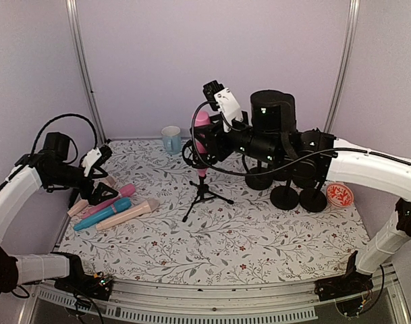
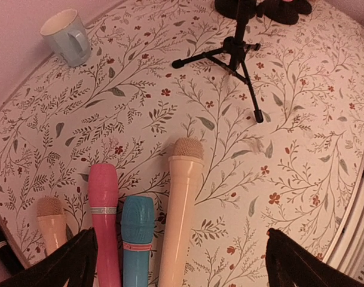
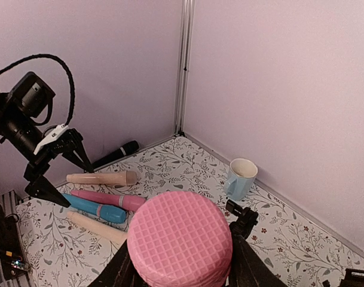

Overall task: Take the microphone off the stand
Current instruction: Remove the microphone from the microphone stand.

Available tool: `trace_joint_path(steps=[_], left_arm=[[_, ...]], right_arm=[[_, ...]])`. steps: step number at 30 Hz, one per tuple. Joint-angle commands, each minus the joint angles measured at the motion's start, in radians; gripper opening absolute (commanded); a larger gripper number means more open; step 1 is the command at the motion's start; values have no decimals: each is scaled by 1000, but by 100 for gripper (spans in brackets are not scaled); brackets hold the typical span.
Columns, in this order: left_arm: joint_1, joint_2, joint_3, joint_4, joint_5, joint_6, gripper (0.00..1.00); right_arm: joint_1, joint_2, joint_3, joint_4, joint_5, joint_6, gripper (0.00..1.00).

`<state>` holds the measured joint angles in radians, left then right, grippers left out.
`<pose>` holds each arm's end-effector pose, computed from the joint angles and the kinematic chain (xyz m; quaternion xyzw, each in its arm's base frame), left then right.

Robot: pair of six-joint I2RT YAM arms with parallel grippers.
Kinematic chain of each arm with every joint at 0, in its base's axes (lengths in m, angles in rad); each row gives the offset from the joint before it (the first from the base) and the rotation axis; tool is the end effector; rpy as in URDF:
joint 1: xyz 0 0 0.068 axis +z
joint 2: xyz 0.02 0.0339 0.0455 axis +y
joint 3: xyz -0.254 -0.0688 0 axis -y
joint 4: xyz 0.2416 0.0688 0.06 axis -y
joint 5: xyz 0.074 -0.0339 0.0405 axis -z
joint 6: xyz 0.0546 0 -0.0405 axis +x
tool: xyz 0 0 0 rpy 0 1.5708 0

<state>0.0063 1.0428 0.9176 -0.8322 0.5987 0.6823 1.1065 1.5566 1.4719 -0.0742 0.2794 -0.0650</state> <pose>0.2080 -0.0295 0.2649 0.3861 0.8299 -0.1673 0.3664 0.1868 0.3394 0.3868 -0.3413 0.6779 0.2277 0.6100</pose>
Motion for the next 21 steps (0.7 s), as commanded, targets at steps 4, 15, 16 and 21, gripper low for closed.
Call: trace_joint_path(steps=[4,15,16,21], left_arm=[[-13,4,30,-7,17,-10,99],[-14,-2,21,-7,18,-4,99],[-14,-3,20,-6,19,-4,99],[-15,-13,31,-11,35,-4,99]], right_arm=[[9,-104,129,108,-8,-41,11],[15,-182,185,109,-90,-19,9],[16,-189,183,111,-95,-14,9],[18,-190,166,156,-185,54,8]])
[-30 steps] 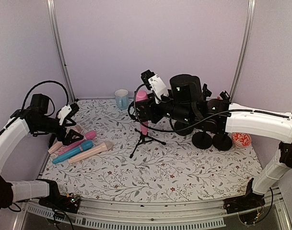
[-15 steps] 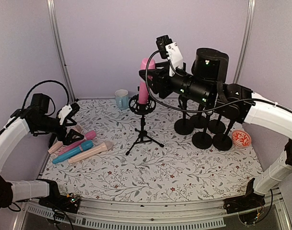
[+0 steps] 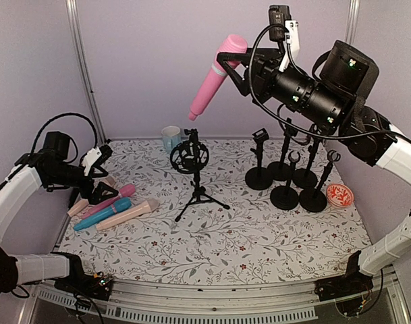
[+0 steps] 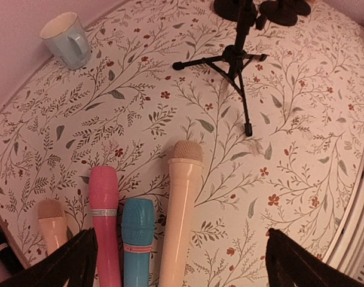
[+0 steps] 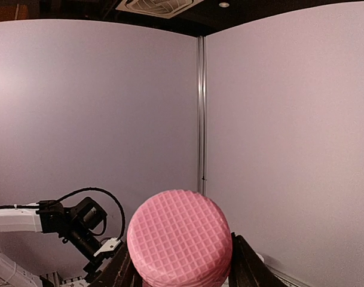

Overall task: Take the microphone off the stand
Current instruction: Remove the microphone from the microphone stand, then pass from the right arm to the left

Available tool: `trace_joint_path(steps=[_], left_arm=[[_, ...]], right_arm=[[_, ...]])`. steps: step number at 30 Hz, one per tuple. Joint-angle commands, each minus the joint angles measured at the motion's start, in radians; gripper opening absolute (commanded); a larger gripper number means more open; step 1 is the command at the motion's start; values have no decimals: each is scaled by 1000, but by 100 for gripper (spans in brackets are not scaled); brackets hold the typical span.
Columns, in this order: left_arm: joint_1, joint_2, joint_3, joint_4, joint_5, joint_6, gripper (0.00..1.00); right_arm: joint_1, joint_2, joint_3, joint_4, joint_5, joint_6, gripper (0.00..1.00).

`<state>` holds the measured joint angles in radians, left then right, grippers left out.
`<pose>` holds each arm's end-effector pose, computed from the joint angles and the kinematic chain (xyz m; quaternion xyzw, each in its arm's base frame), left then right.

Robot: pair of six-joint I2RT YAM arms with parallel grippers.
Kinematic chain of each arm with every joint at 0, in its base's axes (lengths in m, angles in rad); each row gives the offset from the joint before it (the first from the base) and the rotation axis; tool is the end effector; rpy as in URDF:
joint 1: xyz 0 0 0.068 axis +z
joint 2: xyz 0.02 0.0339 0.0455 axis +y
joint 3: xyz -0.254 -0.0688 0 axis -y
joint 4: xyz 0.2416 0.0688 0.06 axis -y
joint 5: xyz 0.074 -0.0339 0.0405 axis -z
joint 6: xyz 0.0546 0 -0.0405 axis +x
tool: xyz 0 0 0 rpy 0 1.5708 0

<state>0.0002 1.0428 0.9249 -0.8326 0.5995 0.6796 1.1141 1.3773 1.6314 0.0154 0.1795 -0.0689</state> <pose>0.2082 -0.0308 0.2672 0.3881 0.8278 -0.1679 0.3687 0.1468 0.2767 0.5156 -0.2772 0.5405 0.3485 0.7138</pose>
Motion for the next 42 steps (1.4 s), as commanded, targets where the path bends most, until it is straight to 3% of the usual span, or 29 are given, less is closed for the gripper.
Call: trace_joint_path(steps=[1,11,20,23,27,33,40,41,42], left_arm=[[-9,-17,34,-19,50,0,99],[-8,-141,202,-174,387,130,99],[-10,-159,209,-224,557,159,99],[-12,-161,193,-224,592,157,94],[-21,-156,172,-224,611,153,80],[-29,-150,157,-225,598,150,67],[-31,-148,150,-215,554,158,24],[-32,-148,146,-209,549,155,17],[-32,-148,141,-202,539,151,12]], right_arm=[[11,3,9,73,-102,89,8],[34,223,64,174,-276,291,7],[59,423,151,264,-387,431,4],[68,475,181,290,-410,457,4],[85,540,238,291,-419,455,4],[109,609,312,248,-406,421,3],[113,623,313,183,-376,380,5],[113,623,313,175,-377,375,9],[113,621,315,166,-377,371,20]])
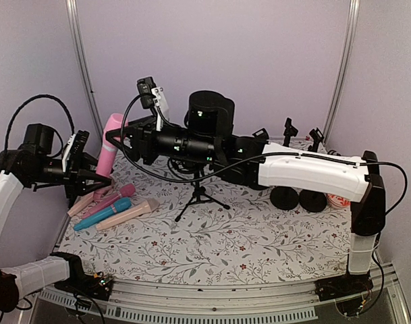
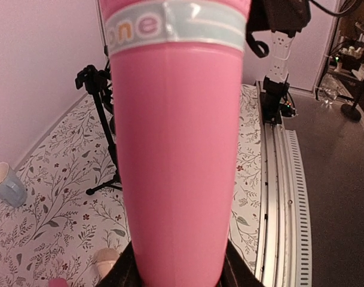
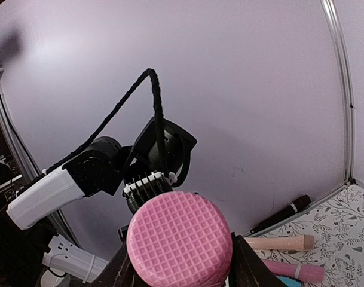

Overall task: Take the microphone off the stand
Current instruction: Pass from the right arm to the left

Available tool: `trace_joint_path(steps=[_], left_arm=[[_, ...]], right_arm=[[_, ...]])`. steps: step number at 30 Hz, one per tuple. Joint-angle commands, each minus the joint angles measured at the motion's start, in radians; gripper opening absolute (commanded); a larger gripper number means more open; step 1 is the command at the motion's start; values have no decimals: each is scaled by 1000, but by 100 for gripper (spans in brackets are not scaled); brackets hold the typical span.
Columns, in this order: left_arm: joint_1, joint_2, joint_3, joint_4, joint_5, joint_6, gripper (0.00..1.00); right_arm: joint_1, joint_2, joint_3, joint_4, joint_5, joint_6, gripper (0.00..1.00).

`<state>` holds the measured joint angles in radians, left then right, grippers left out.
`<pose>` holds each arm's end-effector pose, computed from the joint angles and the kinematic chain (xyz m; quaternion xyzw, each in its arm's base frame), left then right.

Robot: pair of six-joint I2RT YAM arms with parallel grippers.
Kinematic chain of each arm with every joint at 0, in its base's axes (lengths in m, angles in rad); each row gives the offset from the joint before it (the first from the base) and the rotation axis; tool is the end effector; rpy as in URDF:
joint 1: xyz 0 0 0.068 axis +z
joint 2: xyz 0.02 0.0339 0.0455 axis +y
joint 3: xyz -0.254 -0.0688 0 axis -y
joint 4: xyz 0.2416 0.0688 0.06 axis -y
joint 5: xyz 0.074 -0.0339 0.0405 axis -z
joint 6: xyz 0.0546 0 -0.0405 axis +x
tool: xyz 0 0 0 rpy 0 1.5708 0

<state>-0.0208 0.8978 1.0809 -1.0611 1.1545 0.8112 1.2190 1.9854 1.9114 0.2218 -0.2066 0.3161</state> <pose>0.1486 -0.0530 0.3412 0.4880 0.6461 -0.3642 0.4602 0.1596 0.4674 0.4067 -0.3536 0.5503 0.5716 0.4954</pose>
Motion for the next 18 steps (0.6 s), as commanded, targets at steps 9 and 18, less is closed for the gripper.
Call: trace_joint_path(steps=[9,18], left_arm=[[-10,9,-101,191,-266,-54,0],[-4,124,-208,387,-639,-96,0]], right_arm=[[8,-174,-98,-66,215,-90,92],[-7,-484,-383,-38,509,-159,99]])
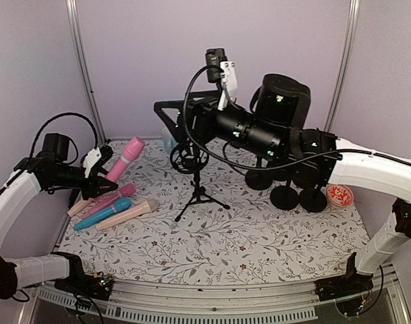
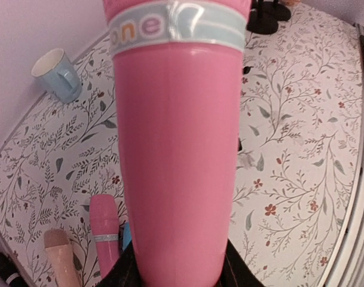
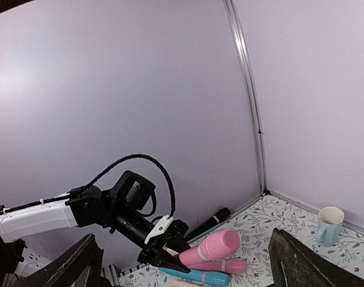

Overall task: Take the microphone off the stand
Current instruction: Pass from the right arm to the left, then place the microphone at the corner of the board.

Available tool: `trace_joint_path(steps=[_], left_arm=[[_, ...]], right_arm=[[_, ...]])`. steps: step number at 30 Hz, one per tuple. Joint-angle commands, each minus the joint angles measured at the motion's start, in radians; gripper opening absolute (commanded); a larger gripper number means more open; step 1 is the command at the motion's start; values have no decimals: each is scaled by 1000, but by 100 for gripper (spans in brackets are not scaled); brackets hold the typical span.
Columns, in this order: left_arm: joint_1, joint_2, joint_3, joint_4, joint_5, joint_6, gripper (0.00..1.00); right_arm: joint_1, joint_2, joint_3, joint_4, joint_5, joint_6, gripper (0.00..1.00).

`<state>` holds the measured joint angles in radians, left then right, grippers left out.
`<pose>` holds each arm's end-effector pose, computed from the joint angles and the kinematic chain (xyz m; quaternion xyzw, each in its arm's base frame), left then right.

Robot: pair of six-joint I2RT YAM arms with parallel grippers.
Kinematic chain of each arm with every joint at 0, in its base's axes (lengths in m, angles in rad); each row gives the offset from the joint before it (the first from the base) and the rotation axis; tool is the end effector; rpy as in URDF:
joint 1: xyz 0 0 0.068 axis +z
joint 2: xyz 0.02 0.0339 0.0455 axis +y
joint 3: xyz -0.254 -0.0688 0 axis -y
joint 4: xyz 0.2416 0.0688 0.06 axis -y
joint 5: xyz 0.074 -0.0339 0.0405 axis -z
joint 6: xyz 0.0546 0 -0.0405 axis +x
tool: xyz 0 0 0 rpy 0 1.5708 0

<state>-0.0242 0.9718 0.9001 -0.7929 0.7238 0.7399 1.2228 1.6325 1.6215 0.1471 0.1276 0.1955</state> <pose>0.1957 -0.0409 0.2784 0.4408 0.7686 -0.1979 0.4193 0.1446 0.3782 0.4417 -0.2805 0.5950 0.4579 0.5980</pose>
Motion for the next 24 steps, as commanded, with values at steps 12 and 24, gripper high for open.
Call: trace_joint_path(steps=[12,24], left_arm=[[95,321,-43,284,-478,25,0],[175,479,-96,366,-517,14,17]], right_arm=[[-73,-339,-393,39,253,81,99],[-74,-369,-456,24,259,123,98]])
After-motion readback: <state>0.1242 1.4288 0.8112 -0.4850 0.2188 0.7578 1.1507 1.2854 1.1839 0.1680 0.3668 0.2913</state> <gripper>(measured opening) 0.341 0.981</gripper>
